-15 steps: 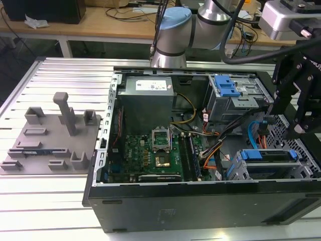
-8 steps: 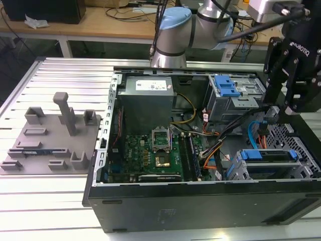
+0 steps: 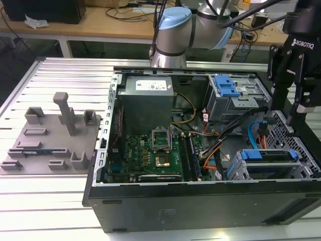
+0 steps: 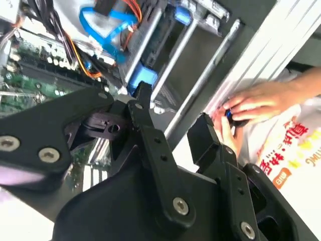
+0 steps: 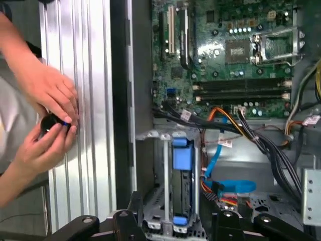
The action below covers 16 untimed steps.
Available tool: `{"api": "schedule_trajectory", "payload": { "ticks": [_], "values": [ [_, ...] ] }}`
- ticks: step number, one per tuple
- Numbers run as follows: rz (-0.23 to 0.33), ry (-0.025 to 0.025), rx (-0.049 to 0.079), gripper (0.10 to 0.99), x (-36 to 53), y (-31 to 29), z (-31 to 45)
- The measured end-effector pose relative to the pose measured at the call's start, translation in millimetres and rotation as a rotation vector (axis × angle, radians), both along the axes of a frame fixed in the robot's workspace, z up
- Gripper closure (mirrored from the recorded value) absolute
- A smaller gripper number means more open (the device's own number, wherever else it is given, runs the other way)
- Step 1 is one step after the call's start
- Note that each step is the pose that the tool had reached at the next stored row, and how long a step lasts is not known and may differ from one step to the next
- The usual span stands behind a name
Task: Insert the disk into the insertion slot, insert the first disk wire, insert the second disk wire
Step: 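Insert the first disk wire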
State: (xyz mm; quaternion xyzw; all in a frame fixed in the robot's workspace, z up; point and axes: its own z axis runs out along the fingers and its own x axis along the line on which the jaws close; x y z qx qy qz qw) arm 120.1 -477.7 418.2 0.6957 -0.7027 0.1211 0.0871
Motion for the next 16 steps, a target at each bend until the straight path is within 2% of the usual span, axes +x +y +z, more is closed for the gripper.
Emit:
{"api": "schedule_trajectory", "payload": {
  "ticks": [3,5,7,11,12,13,14,15,16],
  "values": [
    [-0.026,-0.0001,-0.001,0.518,2.0,0.3,-3.8],
    [-0.079,0.0,-0.001,0.518,2.5,0.3,-9.4],
    [-0.085,0.0,-0.001,0.518,2.4,3.8,-13.1],
    [-0.085,-0.0002,-0.004,0.518,2.8,26.9,-19.1],
    [-0.085,-0.0002,-0.005,0.518,3.5,34.3,-19.5],
    [-0.085,-0.0001,-0.004,0.518,5.8,45.0,-20.3],
    [-0.085,-0.0001,-0.007,0.518,8.9,49.5,-20.7],
    [-0.085,0.0002,-0.01,0.518,13.0,51.6,-21.0],
    [-0.085,0.0024,-0.013,0.518,21.3,52.8,-21.8]
  ]
}}
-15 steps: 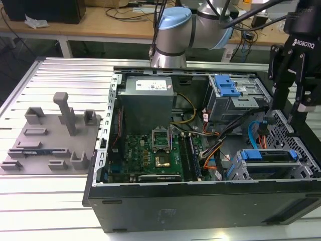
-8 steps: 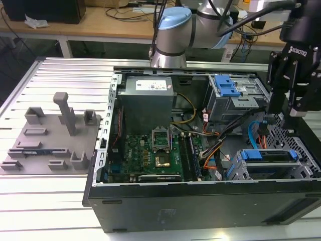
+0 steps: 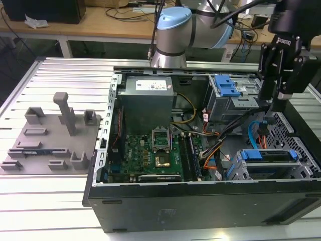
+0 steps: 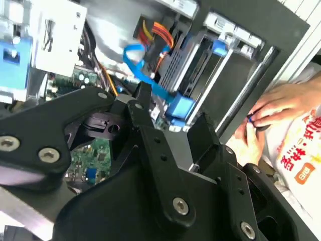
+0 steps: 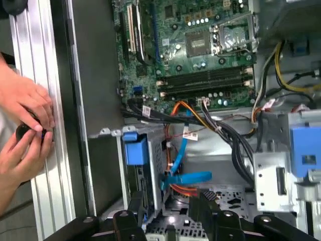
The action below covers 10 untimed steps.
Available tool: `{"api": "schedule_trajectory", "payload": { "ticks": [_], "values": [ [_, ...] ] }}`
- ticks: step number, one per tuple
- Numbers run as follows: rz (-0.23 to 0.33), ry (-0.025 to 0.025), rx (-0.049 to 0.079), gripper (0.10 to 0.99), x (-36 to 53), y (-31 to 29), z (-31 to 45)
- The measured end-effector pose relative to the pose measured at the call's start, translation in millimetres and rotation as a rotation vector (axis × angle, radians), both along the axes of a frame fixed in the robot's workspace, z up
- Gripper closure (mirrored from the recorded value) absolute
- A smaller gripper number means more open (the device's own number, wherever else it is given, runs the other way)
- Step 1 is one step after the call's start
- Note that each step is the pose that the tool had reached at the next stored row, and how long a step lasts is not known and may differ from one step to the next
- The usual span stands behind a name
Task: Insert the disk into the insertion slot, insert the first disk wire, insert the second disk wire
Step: 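Insert the first disk wire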
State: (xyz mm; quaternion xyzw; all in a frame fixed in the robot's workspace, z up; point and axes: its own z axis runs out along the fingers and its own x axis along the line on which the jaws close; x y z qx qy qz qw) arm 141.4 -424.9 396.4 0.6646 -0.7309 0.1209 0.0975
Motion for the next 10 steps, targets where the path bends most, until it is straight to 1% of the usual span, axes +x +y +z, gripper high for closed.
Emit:
{"api": "schedule_trajectory", "payload": {
  "ticks": [2,3,4,5,7,10],
  "values": [
    [0.0,0.0034,0.0,0.518,10.1,0.1,-1.5],
    [0.0,0.0043,0.0,0.518,16.9,0.1,-2.7],
    [0.0,0.0046,-0.001,0.518,21.6,0.1,-4.2],
    [-0.008,0.0046,-0.003,0.518,24.1,0.2,-5.6],
    [-0.025,0.0046,-0.012,0.518,24.4,0.2,-6.4],
    [-0.068,0.0041,-0.021,0.518,24.4,0.2,-8.8]
  ]
}}
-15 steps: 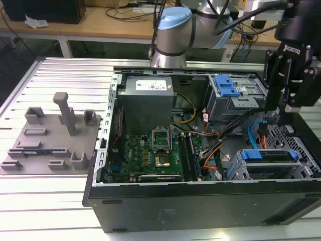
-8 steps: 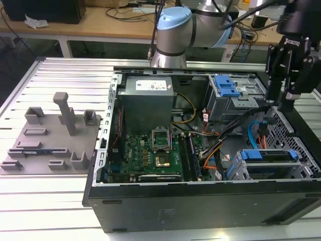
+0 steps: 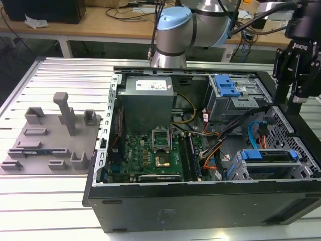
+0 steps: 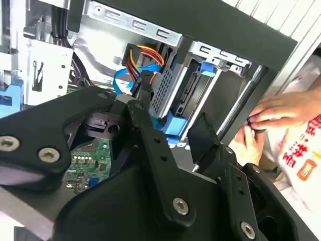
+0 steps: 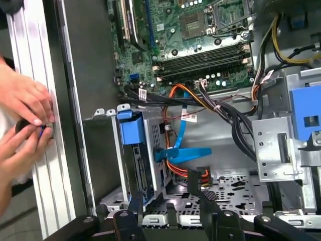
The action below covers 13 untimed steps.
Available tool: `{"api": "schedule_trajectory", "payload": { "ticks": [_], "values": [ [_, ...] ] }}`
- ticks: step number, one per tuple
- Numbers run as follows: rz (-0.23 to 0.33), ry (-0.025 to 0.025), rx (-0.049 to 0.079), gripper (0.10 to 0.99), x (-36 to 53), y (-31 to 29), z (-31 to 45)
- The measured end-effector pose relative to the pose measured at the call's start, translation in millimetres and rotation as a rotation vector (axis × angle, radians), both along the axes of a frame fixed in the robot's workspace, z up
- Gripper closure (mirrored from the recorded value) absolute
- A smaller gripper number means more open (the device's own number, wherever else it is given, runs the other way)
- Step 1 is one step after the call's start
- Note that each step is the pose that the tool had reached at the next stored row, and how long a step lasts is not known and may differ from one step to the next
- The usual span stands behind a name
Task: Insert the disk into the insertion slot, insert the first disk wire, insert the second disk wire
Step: 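Insert the first disk wire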
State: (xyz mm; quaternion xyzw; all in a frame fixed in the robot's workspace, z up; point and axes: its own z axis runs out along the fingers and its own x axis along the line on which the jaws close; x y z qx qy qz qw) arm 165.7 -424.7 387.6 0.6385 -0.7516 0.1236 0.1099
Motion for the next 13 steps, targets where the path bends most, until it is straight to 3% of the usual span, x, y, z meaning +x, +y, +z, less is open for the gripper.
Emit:
{"api": "schedule_trajectory", "payload": {
  "ticks": [2,4,5,6,7,9,13],
  "values": [
    [-0.005,0.0,-0.013,0.518,0.0,2.6,-1.9],
    [-0.005,-0.0006,-0.048,0.518,0.0,9.0,-2.5],
    [-0.006,-0.0009,-0.077,0.518,0.0,14.7,-3.1],
    [-0.006,-0.0012,-0.097,0.518,-0.2,17.9,-3.7],
    [-0.006,-0.0013,-0.108,0.518,-1.5,19.6,-4.9],
    [-0.006,-0.0015,-0.114,0.518,-3.6,21.5,-6.8],
    [-0.005,-0.0016,-0.116,0.518,-5.5,26.8,-13.2]
  ]
}}
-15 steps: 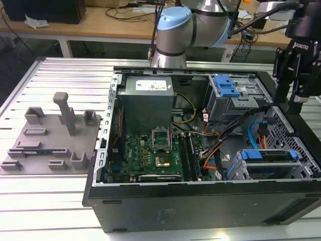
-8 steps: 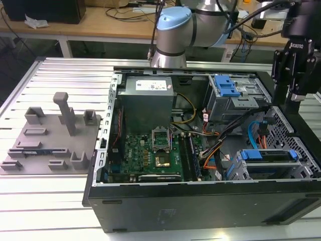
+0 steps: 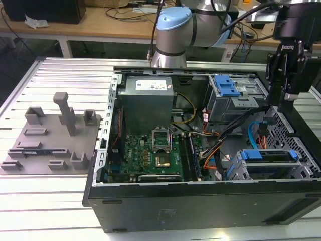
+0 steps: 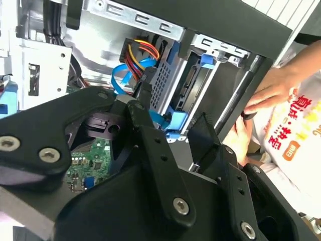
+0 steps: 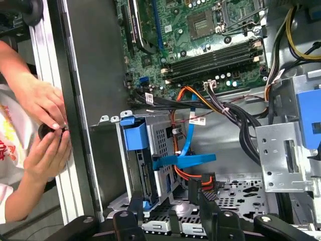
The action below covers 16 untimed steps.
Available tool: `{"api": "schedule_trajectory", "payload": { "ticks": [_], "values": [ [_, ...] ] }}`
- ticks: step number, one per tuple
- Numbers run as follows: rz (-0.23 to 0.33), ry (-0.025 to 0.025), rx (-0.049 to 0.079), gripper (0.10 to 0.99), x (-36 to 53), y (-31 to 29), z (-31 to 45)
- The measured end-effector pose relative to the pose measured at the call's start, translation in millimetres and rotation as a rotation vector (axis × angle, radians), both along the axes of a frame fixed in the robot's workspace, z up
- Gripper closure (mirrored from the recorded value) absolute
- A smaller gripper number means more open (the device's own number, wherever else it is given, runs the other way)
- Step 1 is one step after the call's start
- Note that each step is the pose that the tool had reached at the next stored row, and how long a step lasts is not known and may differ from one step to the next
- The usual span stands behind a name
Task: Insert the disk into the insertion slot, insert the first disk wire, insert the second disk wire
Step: 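Insert the first disk wire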
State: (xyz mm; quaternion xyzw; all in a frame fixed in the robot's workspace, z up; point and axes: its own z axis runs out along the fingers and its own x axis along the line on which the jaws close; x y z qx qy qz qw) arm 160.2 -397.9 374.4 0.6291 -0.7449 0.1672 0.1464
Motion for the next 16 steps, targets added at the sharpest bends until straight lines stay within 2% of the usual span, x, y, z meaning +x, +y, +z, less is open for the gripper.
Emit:
{"api": "schedule_trajectory", "payload": {
  "ticks": [3,7,8,10,11,12,16],
  "values": [
    [0.001,0.0001,0.0,0.518,-0.1,4.7,-0.7],
    [0.005,0.0,-0.001,0.518,0.0,4.9,-4.5],
    [0.006,0.0,-0.002,0.533,0.0,5.1,-4.9],
    [0.007,0.0,-0.003,0.698,0.0,5.3,-5.7],
    [0.007,0.0,-0.003,0.698,0.0,5.3,-6.1],
    [0.008,0.0001,-0.006,0.761,0.0,5.3,-6.7],
    [0.009,0.0003,-0.007,0.761,-0.1,5.9,-9.0]
  ]
}}
